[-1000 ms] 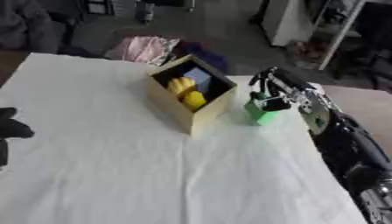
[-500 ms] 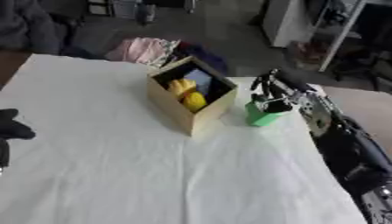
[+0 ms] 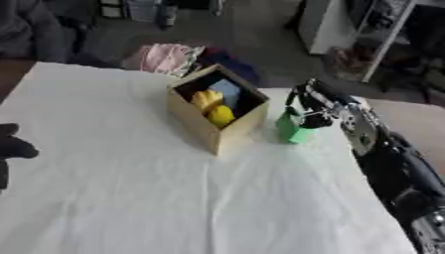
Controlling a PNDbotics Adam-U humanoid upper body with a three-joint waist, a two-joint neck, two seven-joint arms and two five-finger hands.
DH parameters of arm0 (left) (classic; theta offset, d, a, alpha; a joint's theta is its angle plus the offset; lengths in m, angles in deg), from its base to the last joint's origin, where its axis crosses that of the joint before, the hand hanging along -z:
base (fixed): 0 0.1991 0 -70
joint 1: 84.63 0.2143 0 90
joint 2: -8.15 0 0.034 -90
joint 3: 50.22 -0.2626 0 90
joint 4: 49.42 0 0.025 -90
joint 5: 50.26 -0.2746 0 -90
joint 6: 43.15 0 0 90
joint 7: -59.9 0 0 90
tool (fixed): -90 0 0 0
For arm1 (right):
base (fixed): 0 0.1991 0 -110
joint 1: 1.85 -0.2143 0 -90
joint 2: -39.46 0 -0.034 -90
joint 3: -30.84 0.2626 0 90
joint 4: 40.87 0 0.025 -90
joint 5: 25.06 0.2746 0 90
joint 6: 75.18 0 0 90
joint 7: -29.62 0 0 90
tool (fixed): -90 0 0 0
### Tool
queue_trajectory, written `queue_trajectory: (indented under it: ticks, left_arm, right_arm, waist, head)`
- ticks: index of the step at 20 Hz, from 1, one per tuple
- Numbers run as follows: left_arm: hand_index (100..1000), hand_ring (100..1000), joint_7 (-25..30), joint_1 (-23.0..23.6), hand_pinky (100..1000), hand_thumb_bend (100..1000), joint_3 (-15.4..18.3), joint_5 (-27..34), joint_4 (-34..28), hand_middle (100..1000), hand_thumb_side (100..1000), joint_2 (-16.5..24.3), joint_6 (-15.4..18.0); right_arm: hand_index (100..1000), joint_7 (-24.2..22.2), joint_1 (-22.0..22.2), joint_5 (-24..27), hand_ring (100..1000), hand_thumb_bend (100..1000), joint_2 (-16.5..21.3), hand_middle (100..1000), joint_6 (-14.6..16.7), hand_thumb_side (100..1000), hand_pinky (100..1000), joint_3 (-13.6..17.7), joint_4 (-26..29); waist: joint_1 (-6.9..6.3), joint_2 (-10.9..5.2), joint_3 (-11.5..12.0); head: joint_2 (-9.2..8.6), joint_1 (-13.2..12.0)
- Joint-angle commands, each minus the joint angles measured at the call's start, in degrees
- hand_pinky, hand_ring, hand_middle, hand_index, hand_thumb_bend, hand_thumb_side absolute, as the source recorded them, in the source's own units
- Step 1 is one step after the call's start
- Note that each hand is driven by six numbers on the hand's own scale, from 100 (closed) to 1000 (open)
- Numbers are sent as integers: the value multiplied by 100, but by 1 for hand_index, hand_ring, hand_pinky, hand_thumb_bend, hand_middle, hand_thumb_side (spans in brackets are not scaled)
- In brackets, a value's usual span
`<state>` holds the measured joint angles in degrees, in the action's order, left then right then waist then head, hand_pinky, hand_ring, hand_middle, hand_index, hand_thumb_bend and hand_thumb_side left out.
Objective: Pick up objects on the table and place them in the box.
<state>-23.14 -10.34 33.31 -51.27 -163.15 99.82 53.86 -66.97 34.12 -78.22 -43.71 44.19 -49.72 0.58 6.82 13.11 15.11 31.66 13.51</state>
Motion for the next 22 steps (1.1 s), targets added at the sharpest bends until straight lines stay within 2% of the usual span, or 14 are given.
queue_trajectory:
  ticks: [1,3,4,5,6,7,8,9,10,12,15,19,22]
  left_arm:
    - [829,669,-9,-39,771,100,50,19,-86,611,555,61,9]
    - [829,669,-9,-35,771,100,52,19,-86,611,556,60,7]
    - [829,669,-12,-31,772,100,56,18,-86,611,556,60,5]
    - [829,669,-17,-25,771,100,60,17,-86,611,556,60,2]
    - [829,669,-19,-20,771,100,61,16,-86,611,557,60,-2]
    - [829,669,-19,-16,771,100,60,15,-86,611,557,60,-5]
    - [829,669,-18,-13,771,100,59,14,-86,611,556,62,-7]
    - [829,669,-18,-11,771,100,60,13,-86,611,556,64,-7]
    - [829,669,-19,-11,772,100,61,13,-86,611,556,64,-7]
    - [829,669,-18,-11,772,100,60,11,-86,612,556,62,-7]
    - [829,669,-10,-13,772,100,62,0,-86,612,555,62,-4]
    - [829,670,-7,-23,773,100,61,-11,-86,612,555,61,4]
    - [829,670,-3,-26,773,100,58,-20,-86,612,556,58,5]
  right_arm:
    - [590,6,-166,140,170,100,204,240,97,125,130,-22,288]
    - [627,-8,-174,183,240,100,213,302,124,137,210,-35,381]
    - [747,-57,-167,189,419,100,219,473,143,161,415,-63,403]
    - [789,-177,-161,179,472,100,225,523,173,167,469,-106,404]
    - [914,-380,-152,145,646,100,230,707,210,218,629,-163,383]
    - [947,-668,-147,91,727,100,233,778,250,353,691,-222,341]
    - [1000,-1008,-144,6,858,100,243,898,278,555,814,-281,288]
    - [1000,-1328,-150,-112,870,100,253,908,290,566,825,-326,249]
    - [1000,-1588,-151,-235,942,100,254,971,291,666,890,-345,235]
    - [1000,-1966,-145,-551,977,100,234,1000,257,740,924,-364,230]
    - [1000,-2229,-130,-925,995,100,164,1000,165,810,942,-341,163]
    - [1000,-2244,-122,-1375,1000,100,105,1000,57,791,950,-318,130]
    - [1000,-2113,-101,-1680,1000,100,75,1000,0,727,944,-293,100]
  waist:
    - [-40,-198,-19]
    - [-36,-203,-21]
    - [-33,-207,-25]
    - [-30,-211,-30]
    - [-28,-215,-36]
    - [-26,-219,-43]
    - [-25,-223,-50]
    - [-25,-227,-56]
    - [-25,-227,-60]
    - [-30,-220,-63]
    - [-41,-202,-59]
    - [-48,-174,-59]
    - [-49,-154,-58]
  head:
    - [-60,-10]
    - [-57,-10]
    - [-59,-10]
    - [-60,-13]
    - [-57,-16]
    - [-51,-17]
    - [-45,-18]
    - [-40,-17]
    - [-43,-18]
    - [-56,-26]
    - [-65,-24]
    - [-68,-19]
    - [-75,-18]
